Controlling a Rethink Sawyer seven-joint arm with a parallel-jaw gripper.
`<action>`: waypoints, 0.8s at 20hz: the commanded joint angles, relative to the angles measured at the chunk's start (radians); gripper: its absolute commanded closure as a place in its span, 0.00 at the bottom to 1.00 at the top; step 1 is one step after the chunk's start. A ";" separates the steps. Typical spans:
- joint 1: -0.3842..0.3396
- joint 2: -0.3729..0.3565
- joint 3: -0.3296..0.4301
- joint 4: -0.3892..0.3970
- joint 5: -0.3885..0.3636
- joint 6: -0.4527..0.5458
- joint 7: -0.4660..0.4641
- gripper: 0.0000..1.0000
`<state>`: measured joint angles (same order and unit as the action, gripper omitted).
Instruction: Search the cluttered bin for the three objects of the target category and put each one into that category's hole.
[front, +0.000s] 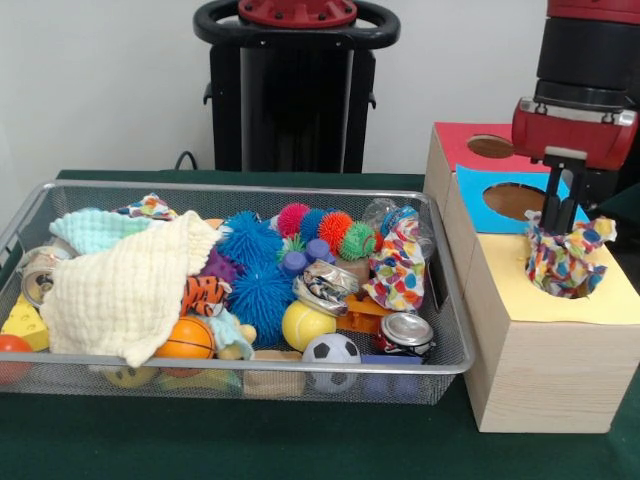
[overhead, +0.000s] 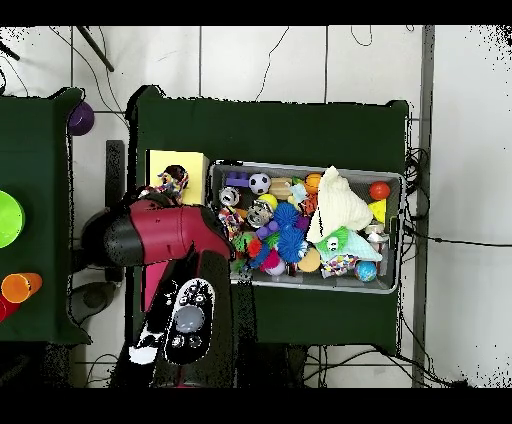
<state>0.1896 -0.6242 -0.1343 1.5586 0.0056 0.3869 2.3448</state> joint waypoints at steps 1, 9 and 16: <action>-0.050 0.038 0.098 0.122 0.006 -0.028 0.079 1.00; -0.063 0.038 0.120 0.137 0.008 -0.036 0.071 1.00; -0.095 0.044 0.144 0.118 -0.032 -0.120 0.045 1.00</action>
<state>0.1498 -0.6227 -0.0922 1.5992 0.0056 0.3653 2.3448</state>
